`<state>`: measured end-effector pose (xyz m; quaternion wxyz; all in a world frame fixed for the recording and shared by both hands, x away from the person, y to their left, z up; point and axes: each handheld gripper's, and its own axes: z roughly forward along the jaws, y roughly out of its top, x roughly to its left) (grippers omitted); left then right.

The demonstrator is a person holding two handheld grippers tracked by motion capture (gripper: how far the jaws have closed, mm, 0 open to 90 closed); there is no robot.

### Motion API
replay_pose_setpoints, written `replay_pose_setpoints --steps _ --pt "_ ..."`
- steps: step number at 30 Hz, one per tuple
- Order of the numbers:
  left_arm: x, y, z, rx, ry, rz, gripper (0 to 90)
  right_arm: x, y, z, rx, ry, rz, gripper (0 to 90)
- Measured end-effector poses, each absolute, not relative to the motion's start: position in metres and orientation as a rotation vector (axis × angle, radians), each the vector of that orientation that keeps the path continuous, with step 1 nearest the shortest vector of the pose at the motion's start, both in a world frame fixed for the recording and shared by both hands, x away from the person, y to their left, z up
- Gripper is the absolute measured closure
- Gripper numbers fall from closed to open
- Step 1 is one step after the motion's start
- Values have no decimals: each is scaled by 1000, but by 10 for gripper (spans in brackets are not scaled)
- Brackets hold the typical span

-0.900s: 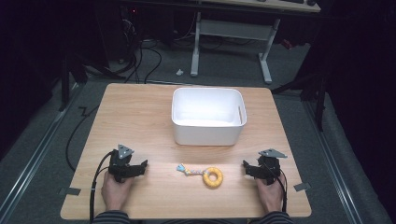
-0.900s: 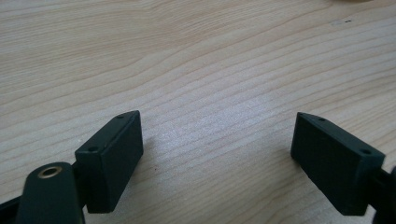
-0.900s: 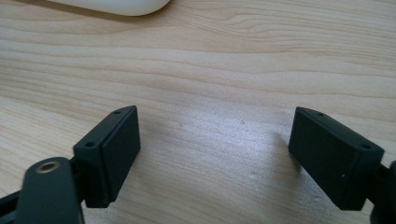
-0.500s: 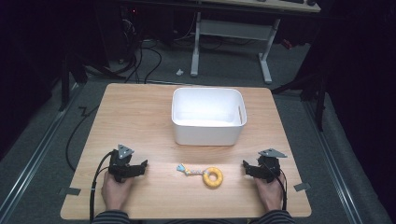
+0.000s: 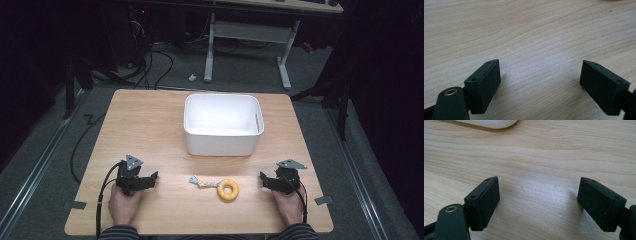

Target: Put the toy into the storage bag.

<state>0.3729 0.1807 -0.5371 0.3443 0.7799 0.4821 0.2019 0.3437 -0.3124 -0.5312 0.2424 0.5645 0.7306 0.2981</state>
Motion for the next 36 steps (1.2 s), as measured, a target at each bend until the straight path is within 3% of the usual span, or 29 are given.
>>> replay_pose_setpoints --steps 4,36 --pt "374 182 -537 2021 1253 514 174 342 -313 -531 1545 1982 827 260" --pt "374 181 -537 2021 1256 527 175 327 -305 -499 1502 2019 958 375"
